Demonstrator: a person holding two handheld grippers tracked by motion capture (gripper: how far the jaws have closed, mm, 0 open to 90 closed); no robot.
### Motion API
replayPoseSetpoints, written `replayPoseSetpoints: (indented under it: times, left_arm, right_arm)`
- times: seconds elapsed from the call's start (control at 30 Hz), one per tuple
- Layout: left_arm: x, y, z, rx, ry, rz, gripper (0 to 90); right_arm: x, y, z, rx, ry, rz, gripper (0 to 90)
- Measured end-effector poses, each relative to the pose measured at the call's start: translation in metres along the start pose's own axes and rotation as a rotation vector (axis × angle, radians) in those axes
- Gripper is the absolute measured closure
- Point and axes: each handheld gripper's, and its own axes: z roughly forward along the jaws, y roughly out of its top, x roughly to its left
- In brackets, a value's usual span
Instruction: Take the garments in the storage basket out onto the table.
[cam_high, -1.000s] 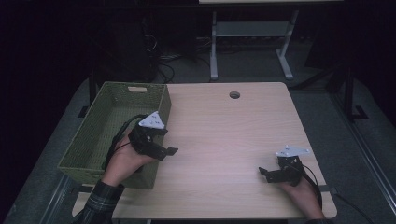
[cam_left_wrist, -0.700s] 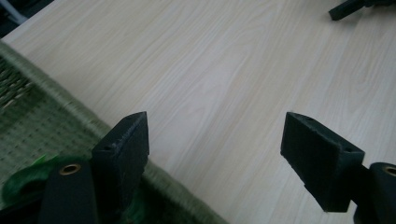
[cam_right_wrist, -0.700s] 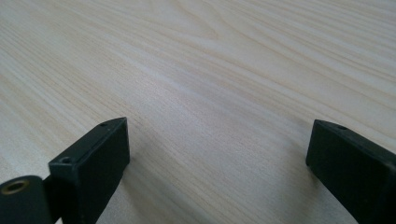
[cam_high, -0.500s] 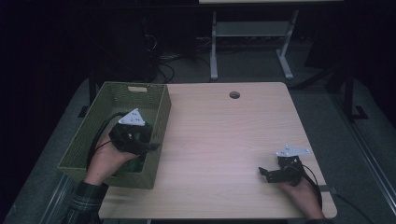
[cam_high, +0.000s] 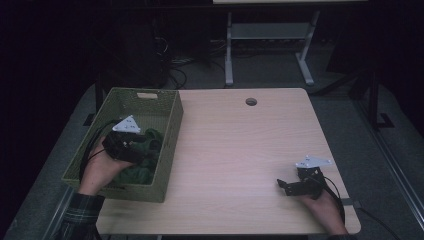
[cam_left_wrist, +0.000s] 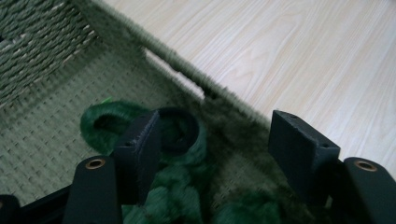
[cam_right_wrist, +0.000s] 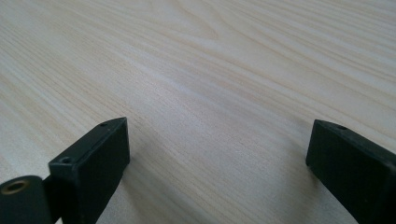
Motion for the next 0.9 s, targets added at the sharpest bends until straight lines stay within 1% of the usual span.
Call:
replayPoseSetpoints:
  times: [0.07,0.17,0.2,0.23,0.27,0.3,0.4,0.43,0.47,0.5,0.53,0.57,0.63,0.67,0.73,0.9]
  left_arm:
    - [0.002,-0.002,0.000,0.003,0.007,0.000,35.2]
    - [0.009,-0.009,0.002,0.011,0.017,-0.009,37.1]
    - [0.009,-0.009,0.002,0.011,0.017,-0.009,37.9]
    - [0.012,-0.012,0.003,0.024,0.020,-0.011,38.8]
    - [0.012,-0.012,0.003,0.024,0.020,-0.011,39.3]
    - [0.016,-0.016,0.004,0.041,0.029,-0.009,39.6]
    - [0.020,-0.020,0.006,0.050,0.029,-0.016,41.0]
    - [0.021,-0.023,0.007,0.054,0.028,-0.027,41.0]
    - [0.023,-0.025,0.007,0.068,0.027,-0.025,41.2]
    - [0.026,-0.029,0.009,0.067,0.029,-0.035,41.5]
    - [0.026,-0.029,0.009,0.067,0.029,-0.035,42.0]
    - [0.029,-0.032,0.010,0.083,0.024,-0.034,42.4]
    - [0.030,-0.034,0.012,0.088,0.023,-0.037,42.5]
    - [0.032,-0.036,0.014,0.105,0.022,-0.031,42.6]
    - [0.034,-0.038,0.016,0.118,0.024,-0.032,42.7]
    - [0.037,-0.041,0.019,0.131,0.017,-0.039,42.6]
  right_arm:
    - [0.000,0.000,0.000,0.000,0.000,0.001,5.7]
    - [0.000,0.000,0.000,0.000,0.000,-0.001,5.7]
    - [0.000,0.000,0.000,0.000,0.000,-0.001,5.7]
    - [0.000,0.000,0.000,0.000,0.000,-0.001,5.7]
    - [0.000,0.000,0.000,0.000,0.000,-0.001,5.7]
    - [0.000,0.000,0.000,0.000,0.000,-0.001,5.7]
    - [0.000,0.000,0.000,-0.001,0.001,-0.001,5.7]
    - [0.000,0.000,0.000,-0.001,0.001,-0.001,5.7]
    - [0.000,0.000,0.000,0.000,0.000,-0.001,5.7]
    - [0.000,0.000,0.000,0.000,0.000,-0.001,5.7]
    - [0.000,0.000,0.000,0.000,0.000,-0.001,5.7]
    - [0.000,0.000,0.000,0.000,0.000,-0.001,5.7]
    - [0.000,0.000,0.000,0.000,0.001,0.000,5.7]
    - [0.000,0.000,0.000,0.000,0.000,0.000,5.7]
    - [0.000,0.000,0.000,0.000,0.000,-0.001,5.7]
    - [0.000,0.000,0.000,0.000,0.001,0.000,5.7]
